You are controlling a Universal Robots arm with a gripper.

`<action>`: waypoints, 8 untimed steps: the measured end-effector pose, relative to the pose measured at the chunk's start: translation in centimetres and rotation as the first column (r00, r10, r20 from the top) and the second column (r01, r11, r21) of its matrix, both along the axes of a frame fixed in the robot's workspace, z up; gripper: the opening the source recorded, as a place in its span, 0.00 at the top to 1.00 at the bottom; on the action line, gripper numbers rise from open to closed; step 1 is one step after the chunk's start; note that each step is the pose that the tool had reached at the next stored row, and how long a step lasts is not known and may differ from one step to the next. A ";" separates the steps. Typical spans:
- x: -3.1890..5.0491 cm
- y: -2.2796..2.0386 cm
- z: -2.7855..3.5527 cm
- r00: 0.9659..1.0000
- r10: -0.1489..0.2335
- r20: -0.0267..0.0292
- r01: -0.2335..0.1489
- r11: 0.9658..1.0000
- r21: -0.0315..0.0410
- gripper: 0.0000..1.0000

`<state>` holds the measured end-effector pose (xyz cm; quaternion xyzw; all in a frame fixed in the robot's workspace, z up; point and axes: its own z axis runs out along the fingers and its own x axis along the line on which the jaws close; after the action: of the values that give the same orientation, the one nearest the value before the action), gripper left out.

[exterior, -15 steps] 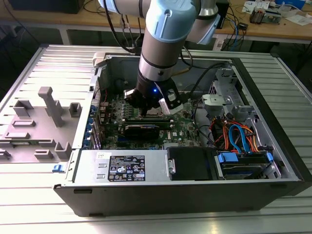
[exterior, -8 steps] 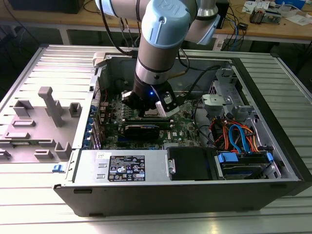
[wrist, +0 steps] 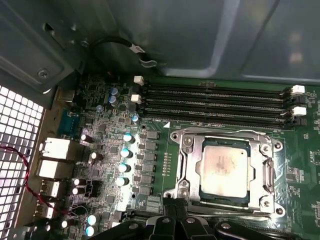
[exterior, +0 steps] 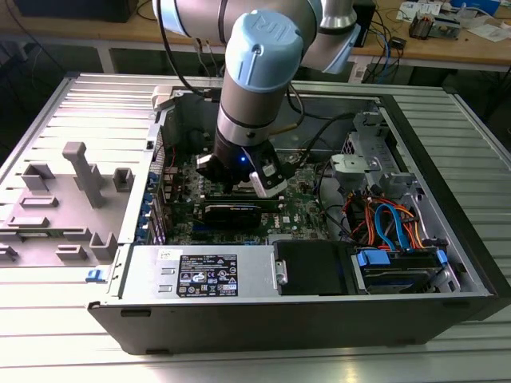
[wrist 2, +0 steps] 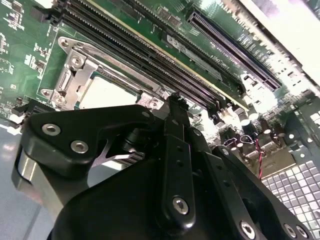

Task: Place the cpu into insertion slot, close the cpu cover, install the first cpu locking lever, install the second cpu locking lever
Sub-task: 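Install the second cpu locking lever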

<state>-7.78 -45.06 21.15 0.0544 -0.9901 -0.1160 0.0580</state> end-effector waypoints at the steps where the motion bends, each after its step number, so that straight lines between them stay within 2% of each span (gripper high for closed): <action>1: 0.00 0.02 -0.10 1.000 0.000 0.000 0.000 1.000 0.003 0.89; 8: -0.05 0.08 -0.97 1.000 0.001 0.000 -0.001 1.000 0.018 0.89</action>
<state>-7.83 -44.97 20.19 0.0556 -0.9889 -0.1250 0.0576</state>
